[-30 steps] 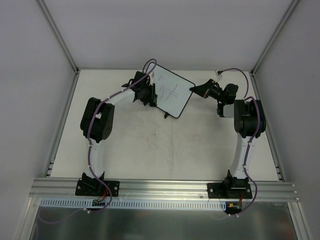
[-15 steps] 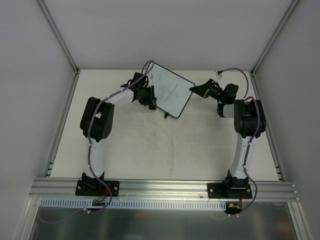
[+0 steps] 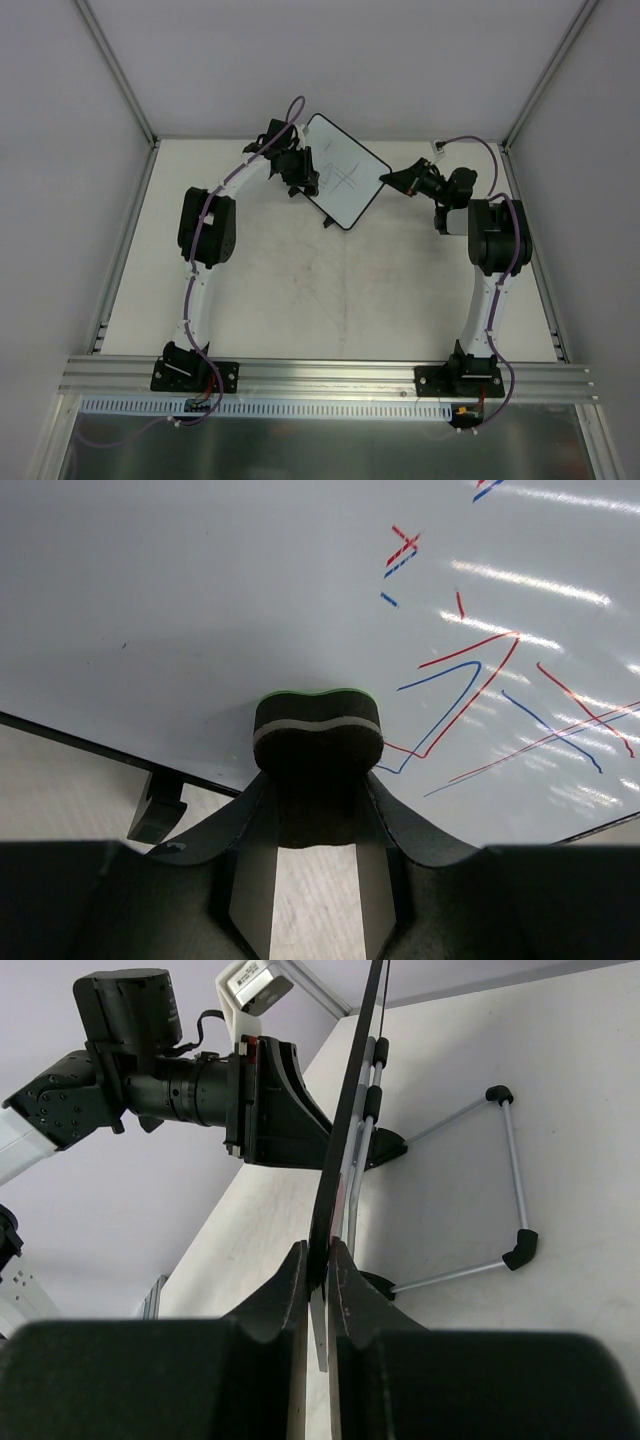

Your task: Erase the whiteboard

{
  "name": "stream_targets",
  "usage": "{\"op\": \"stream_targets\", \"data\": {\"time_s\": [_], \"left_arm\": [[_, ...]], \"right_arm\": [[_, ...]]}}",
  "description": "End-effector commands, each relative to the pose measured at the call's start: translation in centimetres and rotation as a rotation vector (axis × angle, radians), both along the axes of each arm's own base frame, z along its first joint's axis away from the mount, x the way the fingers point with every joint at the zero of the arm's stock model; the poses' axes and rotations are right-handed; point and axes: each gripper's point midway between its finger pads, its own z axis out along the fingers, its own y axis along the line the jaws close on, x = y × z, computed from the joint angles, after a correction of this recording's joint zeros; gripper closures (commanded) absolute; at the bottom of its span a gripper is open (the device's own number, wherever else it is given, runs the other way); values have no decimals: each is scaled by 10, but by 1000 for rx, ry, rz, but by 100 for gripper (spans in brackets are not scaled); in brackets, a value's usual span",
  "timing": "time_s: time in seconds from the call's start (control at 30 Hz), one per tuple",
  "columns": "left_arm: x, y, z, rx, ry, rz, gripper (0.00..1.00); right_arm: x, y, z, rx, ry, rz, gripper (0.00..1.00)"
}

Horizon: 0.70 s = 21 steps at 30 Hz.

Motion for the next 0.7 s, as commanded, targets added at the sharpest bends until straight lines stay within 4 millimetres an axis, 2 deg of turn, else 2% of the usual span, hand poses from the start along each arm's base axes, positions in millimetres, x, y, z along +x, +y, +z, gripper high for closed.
{"op": "stream_targets", "data": {"time_s": [0.0, 0.1, 0.3, 0.33, 0.37, 0.5, 0.67], "left_arm": [[22, -15, 25, -41, -115, -21, 100], [21, -13, 33, -32, -131, -18, 100], [32, -14, 69, -48, -218, -32, 100], [34, -14, 68, -54, -216, -35, 100], [38, -15, 76, -65, -234, -37, 100], [45, -17, 86, -83, -263, -46, 100], [43, -14, 104, -89, -293, -50, 100]], "right_arm": [[-33, 20, 44, -19, -253, 159, 100], [-33, 20, 46, -17, -251, 170, 100], [-37, 22, 47, -17, -241, 201, 100], [-37, 22, 47, -18, -241, 203, 100], [-38, 23, 47, -19, -243, 207, 100], [-40, 24, 48, -18, -236, 219, 100], [-38, 23, 52, -20, -239, 245, 100]]}}
